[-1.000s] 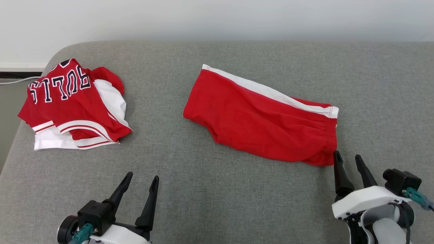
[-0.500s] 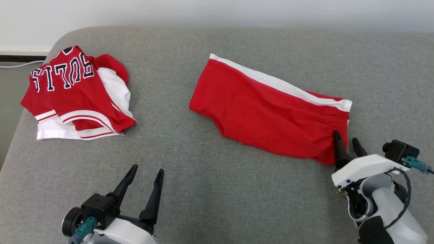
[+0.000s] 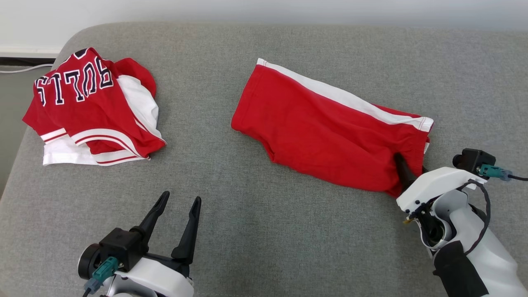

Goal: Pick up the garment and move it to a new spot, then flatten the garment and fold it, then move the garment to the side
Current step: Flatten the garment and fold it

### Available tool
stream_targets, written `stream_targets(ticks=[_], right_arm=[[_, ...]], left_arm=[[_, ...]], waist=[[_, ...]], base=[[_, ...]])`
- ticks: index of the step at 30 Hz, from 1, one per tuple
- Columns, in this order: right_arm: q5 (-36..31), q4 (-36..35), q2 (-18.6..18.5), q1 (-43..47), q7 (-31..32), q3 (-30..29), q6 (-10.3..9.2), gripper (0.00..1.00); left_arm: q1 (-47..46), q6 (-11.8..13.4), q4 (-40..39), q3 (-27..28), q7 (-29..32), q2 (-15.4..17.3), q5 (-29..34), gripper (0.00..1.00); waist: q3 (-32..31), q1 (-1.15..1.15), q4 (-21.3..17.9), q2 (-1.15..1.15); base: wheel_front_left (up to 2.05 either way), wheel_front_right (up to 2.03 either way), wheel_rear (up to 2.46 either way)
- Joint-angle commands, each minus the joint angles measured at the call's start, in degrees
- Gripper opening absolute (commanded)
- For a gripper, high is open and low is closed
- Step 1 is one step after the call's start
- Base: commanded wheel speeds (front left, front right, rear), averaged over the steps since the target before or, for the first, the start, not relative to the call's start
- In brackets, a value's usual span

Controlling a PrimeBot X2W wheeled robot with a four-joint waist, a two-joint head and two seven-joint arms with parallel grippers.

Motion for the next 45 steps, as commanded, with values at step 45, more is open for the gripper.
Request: stream_targets(ticks=[45], right_arm=[[9.1, -15.1, 0.6, -3.0, 5.7, 4.0, -0.01, 0.0]], left_arm=[[-4.3, -4.9, 0.5, 3.2, -0.6, -3.5, 2.8, 1.0]], waist=[[0.4, 0.0, 0.6, 0.0]], base=[[0.0, 0.0, 0.0]])
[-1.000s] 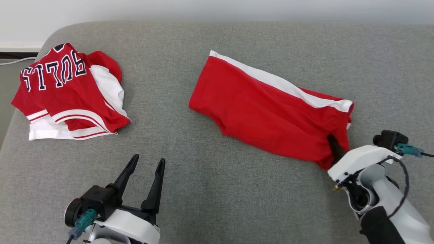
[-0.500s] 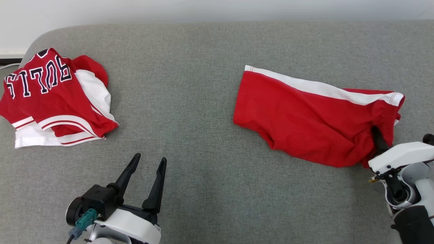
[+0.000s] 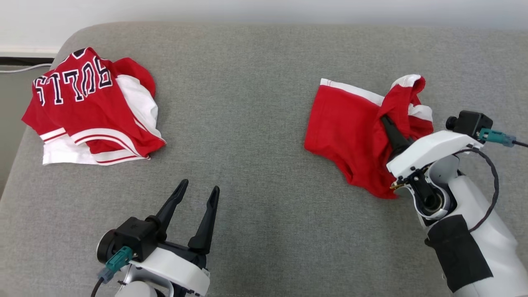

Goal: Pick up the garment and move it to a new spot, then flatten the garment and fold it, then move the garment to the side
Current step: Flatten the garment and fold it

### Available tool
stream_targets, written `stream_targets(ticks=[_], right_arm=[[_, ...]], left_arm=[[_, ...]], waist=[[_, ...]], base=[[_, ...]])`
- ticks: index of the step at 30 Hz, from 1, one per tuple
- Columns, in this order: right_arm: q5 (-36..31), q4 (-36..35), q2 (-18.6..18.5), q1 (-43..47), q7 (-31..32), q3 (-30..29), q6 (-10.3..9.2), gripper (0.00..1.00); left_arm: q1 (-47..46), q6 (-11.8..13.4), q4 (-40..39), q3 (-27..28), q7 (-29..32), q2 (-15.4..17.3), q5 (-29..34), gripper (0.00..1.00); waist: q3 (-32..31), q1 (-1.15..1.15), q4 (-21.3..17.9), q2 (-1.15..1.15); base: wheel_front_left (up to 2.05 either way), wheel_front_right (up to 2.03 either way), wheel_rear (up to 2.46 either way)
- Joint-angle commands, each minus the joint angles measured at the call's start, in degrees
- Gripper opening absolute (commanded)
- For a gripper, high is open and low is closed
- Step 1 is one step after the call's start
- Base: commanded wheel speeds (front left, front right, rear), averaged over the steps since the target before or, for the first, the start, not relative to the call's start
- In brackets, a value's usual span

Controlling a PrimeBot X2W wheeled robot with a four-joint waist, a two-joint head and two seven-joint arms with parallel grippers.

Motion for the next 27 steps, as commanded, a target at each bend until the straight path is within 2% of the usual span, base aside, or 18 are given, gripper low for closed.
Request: stream_targets(ticks=[1, 4, 10, 16, 17, 18, 19, 27], right_arm=[[-0.9, 0.0, 0.7, -2.6, -1.2, 1.2, 0.0, 0.0], [0.3, 2.7, 0.9, -5.3, -1.7, 2.9, 0.0, 0.0], [5.5, 7.6, 0.9, -9.0, -3.7, 10.4, 0.0, 0.0], [8.2, 13.0, 0.9, -11.4, -6.4, 14.9, 0.0, 0.0], [9.0, 13.5, 0.9, -11.7, -6.8, 15.8, 0.0, 0.22], [9.7, 13.8, 0.9, -11.9, -7.0, 16.9, 0.0, 0.82], [10.3, 14.2, 0.9, -12.1, -7.4, 17.9, 0.0, 1.0], [12.5, 12.5, 0.9, -13.5, -13.7, 24.8, 0.0, 1.0]], left_arm=[[-2.4, -0.7, -0.8, 1.7, -0.6, 0.6, 0.8, 1.0], [-2.9, -1.1, -0.4, 1.4, -0.6, 0.0, 1.0, 1.0], [-3.6, -2.0, 0.7, 1.0, -0.6, -1.3, 1.5, 1.0], [-4.0, -2.7, 1.4, 1.0, -0.6, -2.2, 2.1, 1.0], [-4.1, -2.8, 1.5, 1.0, -0.6, -2.3, 2.3, 1.0], [-4.0, -2.8, 1.6, 1.1, -0.6, -2.4, 2.4, 1.0], [-4.0, -2.9, 1.7, 1.2, -0.6, -2.5, 2.4, 1.0], [-3.5, -3.5, 2.2, 1.7, -0.6, -3.3, 3.2, 1.0]], waist=[[0.4, 0.0, 1.3, 0.0], [0.6, 0.0, 2.8, 0.0], [1.0, 0.0, 5.0, 0.0], [1.2, 0.0, 5.9, 0.0], [1.3, 0.0, 6.0, 0.0], [1.2, 0.0, 6.1, 0.0], [1.2, 0.0, 6.0, 0.0], [0.8, 0.0, 5.0, 0.0]], base=[[0.0, 0.0, 0.0], [0.0, 0.0, 0.0], [0.0, 0.0, 0.0], [0.0, 0.0, 0.0], [0.0, 0.0, 0.0], [0.0, 0.0, 0.0], [0.0, 0.0, 0.0], [0.0, 0.0, 0.0]])
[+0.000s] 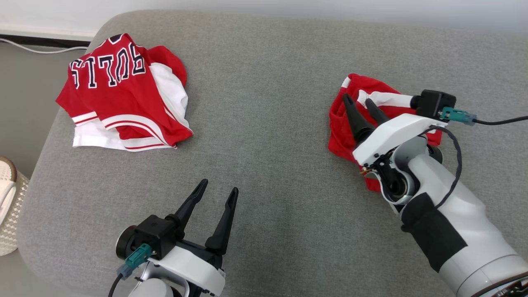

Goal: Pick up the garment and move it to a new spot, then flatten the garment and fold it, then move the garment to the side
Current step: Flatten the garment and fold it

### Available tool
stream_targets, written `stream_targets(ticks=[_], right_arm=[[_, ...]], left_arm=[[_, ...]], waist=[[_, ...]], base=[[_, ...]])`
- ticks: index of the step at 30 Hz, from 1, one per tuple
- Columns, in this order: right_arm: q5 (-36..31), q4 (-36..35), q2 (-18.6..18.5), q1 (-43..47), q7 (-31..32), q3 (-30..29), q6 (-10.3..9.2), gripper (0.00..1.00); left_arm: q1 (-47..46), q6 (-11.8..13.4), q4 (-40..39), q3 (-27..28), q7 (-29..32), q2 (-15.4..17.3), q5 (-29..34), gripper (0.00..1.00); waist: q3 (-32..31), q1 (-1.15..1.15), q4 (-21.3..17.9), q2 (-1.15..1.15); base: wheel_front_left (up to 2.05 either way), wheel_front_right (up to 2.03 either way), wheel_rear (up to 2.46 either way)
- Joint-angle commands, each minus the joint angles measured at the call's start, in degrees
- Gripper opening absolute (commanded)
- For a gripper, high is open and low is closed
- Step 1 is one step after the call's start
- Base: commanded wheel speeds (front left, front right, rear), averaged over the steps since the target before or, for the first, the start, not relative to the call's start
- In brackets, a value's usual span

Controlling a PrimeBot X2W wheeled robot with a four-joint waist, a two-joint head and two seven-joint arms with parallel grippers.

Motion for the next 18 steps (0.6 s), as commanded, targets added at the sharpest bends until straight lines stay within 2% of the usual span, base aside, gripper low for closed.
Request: stream_targets(ticks=[1, 5, 7, 9, 12, 15, 18], right_arm=[[-0.2, -2.5, 1.0, -0.8, -1.8, 1.9, 0.01, 1.0], [-6.4, -4.6, 0.8, -0.2, -5.0, 4.0, 0.01, 1.0], [-11.4, -6.7, -1.0, 1.0, -5.4, 2.4, 0.01, 1.0], [-18.3, -11.6, -3.4, 3.7, -5.5, -2.9, 0.01, 1.0], [-29.3, -20.6, -5.0, 11.8, -5.5, -11.9, 0.01, 1.0], [-38.6, -29.0, -4.7, 20.6, -5.5, -19.7, 0.01, 1.0], [-44.5, -35.5, -3.3, 27.7, -5.5, -25.3, 0.01, 1.0]], left_arm=[[-2.0, -0.5, -1.0, 2.4, -0.6, 0.9, 0.6, 1.0], [-1.5, -0.4, -1.0, 3.0, -0.6, 1.0, 0.9, 1.0], [-1.1, -0.3, -1.1, 3.4, -0.6, 1.3, 1.1, 1.0], [-0.8, 0.1, -1.3, 3.9, -0.6, 1.9, 1.4, 1.0], [-0.1, 0.7, -1.4, 4.8, -0.6, 2.8, 1.3, 1.0], [0.6, 1.2, -1.7, 5.5, -0.5, 3.7, 1.3, 1.0], [1.0, 1.9, -2.2, 6.1, -0.5, 4.5, 1.2, 1.0]], waist=[[-0.2, 0.0, -0.5, 0.0], [-0.8, 0.0, -1.8, 0.0], [-1.3, 0.0, -2.5, 0.0], [-1.7, 0.0, -3.3, 0.0], [-2.6, 0.0, -4.5, 0.0], [-3.1, 0.0, -5.4, 0.0], [-3.4, 0.0, -6.1, 0.0]], base=[[0.0, 0.0, 0.0], [0.0, 0.0, 0.0], [0.0, 0.0, 0.0], [0.0, 0.0, 0.0], [0.0, 0.0, 0.0], [0.0, 0.0, 0.0], [0.0, 0.0, 0.0]])
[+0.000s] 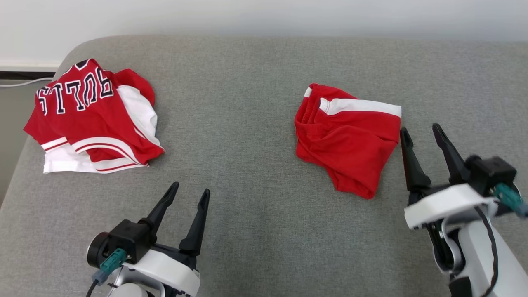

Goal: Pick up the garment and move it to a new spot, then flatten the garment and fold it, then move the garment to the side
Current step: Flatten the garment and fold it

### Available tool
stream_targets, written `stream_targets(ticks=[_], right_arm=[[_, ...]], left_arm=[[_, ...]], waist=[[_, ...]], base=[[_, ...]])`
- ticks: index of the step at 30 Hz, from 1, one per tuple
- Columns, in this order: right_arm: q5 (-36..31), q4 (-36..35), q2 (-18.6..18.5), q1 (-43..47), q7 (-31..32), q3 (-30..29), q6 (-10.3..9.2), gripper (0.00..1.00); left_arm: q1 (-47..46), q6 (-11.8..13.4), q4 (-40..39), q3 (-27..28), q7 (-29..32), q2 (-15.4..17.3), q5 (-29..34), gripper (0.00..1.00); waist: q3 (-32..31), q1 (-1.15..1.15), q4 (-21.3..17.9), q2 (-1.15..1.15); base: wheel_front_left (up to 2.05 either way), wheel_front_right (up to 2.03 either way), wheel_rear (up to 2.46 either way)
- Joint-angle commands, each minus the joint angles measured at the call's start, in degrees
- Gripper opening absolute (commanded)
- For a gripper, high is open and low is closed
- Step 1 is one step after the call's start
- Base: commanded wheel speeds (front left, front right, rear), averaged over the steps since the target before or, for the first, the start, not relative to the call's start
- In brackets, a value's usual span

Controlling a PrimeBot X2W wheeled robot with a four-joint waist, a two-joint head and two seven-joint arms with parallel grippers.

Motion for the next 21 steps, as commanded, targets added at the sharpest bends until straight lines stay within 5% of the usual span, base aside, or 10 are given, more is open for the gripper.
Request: stream_targets(ticks=[1, 8, 21], right_arm=[[-2.5, -4.4, 1.0, 2.4, -0.8, -1.2, 0.0, 1.0], [-7.2, -10.5, 2.9, 11.5, -0.8, -6.4, 0.0, 1.0], [-7.2, -11.4, 3.8, 19.5, -0.8, -8.6, 0.0, 1.0]], left_arm=[[-1.1, 0.8, -1.7, 2.7, -0.4, 1.5, 0.3, 1.0], [0.7, 2.6, -2.4, 4.2, -0.3, 2.6, -0.3, 1.0], [5.4, 5.6, -3.4, 6.4, 1.0, 4.2, -2.2, 1.0]], waist=[[-0.3, 0.0, -0.5, 0.0], [-2.2, 0.0, -1.7, 0.0], [-5.8, 0.0, -2.6, 0.0]], base=[[0.0, 0.0, 0.0], [0.0, 0.0, 0.0], [0.0, 0.0, 0.0]])
